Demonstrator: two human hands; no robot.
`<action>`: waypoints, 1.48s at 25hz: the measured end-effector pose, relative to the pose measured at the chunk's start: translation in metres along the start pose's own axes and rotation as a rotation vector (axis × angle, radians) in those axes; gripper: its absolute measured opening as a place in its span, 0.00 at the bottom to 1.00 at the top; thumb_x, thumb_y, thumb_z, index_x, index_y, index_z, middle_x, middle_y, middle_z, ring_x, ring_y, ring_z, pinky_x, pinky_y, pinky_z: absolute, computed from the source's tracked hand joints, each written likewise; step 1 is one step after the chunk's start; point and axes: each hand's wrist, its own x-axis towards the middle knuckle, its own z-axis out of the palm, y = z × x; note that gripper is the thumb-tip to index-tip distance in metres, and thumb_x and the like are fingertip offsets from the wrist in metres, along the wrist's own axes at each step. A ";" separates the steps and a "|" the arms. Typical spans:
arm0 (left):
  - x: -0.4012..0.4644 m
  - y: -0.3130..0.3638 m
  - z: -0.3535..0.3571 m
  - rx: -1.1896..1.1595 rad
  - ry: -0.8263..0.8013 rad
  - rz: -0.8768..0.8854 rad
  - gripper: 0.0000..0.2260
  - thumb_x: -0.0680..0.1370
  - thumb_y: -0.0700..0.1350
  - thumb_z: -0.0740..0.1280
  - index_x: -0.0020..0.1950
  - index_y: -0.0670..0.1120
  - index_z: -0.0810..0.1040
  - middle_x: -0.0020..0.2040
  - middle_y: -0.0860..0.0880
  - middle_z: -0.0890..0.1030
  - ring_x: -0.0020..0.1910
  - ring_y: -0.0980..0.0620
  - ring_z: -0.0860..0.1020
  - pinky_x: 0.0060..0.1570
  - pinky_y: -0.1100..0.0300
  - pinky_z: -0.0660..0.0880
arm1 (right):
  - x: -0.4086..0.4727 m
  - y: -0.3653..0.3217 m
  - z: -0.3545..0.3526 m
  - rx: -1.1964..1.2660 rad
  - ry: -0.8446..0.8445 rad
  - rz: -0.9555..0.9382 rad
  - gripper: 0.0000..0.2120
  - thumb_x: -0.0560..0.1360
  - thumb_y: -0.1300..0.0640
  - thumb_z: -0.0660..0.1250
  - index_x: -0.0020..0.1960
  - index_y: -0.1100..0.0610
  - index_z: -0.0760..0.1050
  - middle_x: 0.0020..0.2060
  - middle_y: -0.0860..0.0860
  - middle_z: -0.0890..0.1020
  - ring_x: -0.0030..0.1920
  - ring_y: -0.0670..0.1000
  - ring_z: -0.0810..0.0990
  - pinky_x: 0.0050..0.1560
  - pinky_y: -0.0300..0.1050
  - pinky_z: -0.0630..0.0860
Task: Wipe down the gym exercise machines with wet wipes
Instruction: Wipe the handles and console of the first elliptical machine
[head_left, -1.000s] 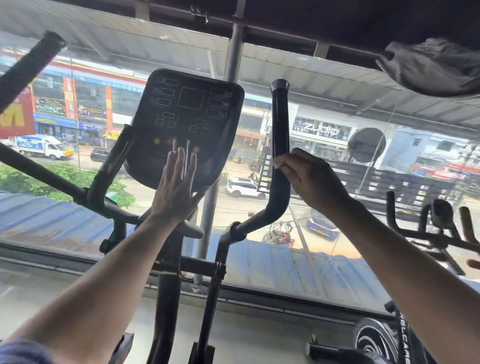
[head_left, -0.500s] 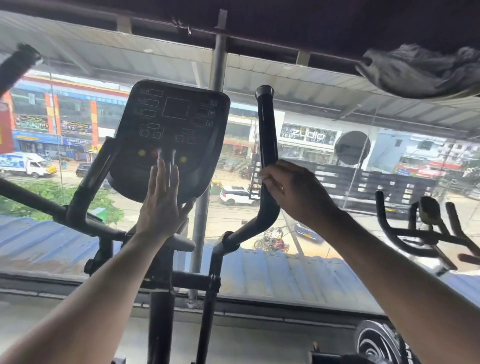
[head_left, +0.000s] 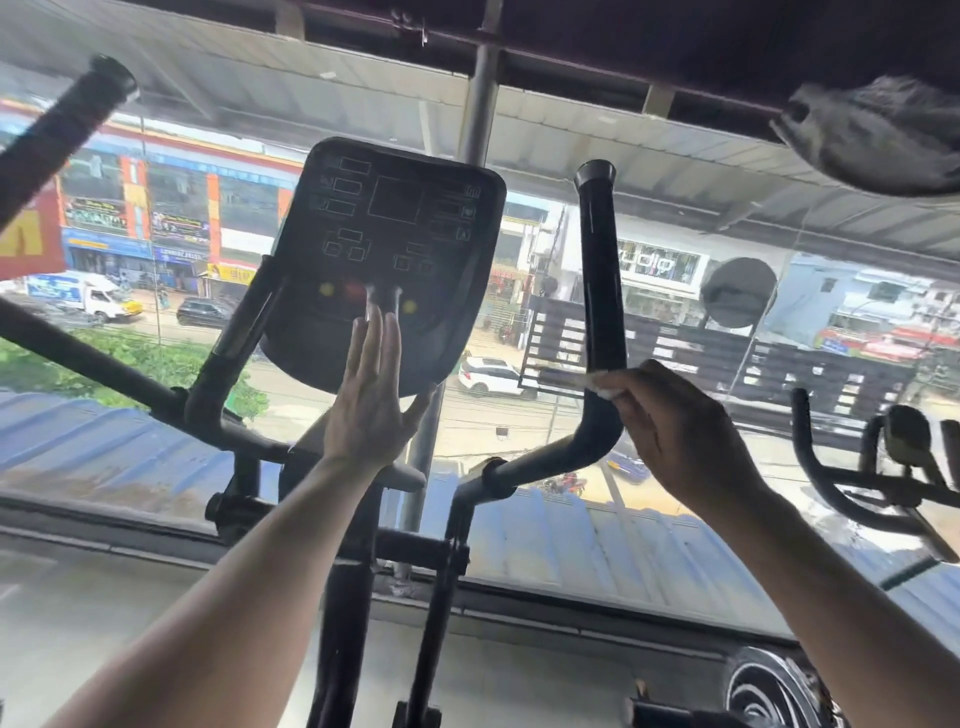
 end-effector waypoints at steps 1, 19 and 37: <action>0.000 -0.002 0.001 -0.054 0.020 -0.003 0.40 0.84 0.63 0.55 0.85 0.41 0.44 0.85 0.45 0.40 0.85 0.46 0.42 0.83 0.44 0.51 | -0.004 0.002 -0.002 0.041 -0.008 0.011 0.11 0.83 0.58 0.61 0.61 0.55 0.80 0.52 0.47 0.82 0.51 0.52 0.83 0.47 0.53 0.80; -0.004 -0.004 -0.002 -0.292 0.040 -0.159 0.32 0.86 0.44 0.60 0.86 0.46 0.46 0.86 0.52 0.42 0.83 0.58 0.45 0.63 0.49 0.73 | 0.001 0.000 0.005 -0.146 -0.080 -0.099 0.10 0.81 0.62 0.64 0.59 0.56 0.80 0.47 0.50 0.78 0.44 0.51 0.79 0.34 0.49 0.79; -0.007 -0.003 -0.001 -0.021 -0.052 -0.160 0.35 0.86 0.58 0.56 0.86 0.48 0.41 0.86 0.48 0.41 0.85 0.44 0.48 0.78 0.31 0.57 | -0.025 -0.020 0.039 0.282 0.287 0.371 0.03 0.84 0.61 0.62 0.58 0.56 0.72 0.59 0.38 0.82 0.48 0.47 0.85 0.41 0.44 0.80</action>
